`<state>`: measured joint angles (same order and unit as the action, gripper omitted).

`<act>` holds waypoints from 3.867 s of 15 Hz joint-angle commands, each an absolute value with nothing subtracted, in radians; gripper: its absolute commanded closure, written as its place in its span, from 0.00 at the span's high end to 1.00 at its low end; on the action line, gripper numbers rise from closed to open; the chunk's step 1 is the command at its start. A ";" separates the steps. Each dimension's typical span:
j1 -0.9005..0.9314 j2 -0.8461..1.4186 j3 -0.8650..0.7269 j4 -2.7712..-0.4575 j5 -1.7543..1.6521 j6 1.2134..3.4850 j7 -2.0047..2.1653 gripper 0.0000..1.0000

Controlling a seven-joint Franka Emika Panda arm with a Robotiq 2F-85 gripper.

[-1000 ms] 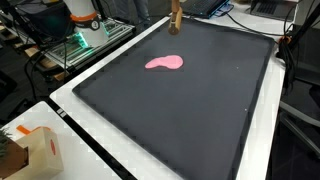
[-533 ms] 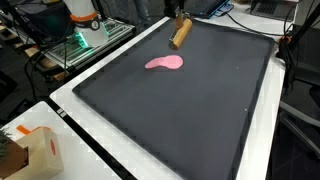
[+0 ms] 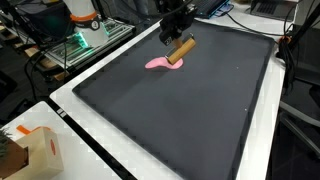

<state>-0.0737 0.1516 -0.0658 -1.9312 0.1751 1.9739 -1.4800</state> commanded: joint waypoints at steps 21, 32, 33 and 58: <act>-0.186 0.402 -0.040 -1.699 0.235 1.701 -1.231 0.24; -0.163 0.360 -0.008 -1.684 0.200 1.720 -1.248 0.24; -0.159 0.352 -0.004 -1.684 0.194 1.721 -1.252 0.24; 0.088 0.126 0.122 -1.789 -0.238 1.820 -1.367 0.49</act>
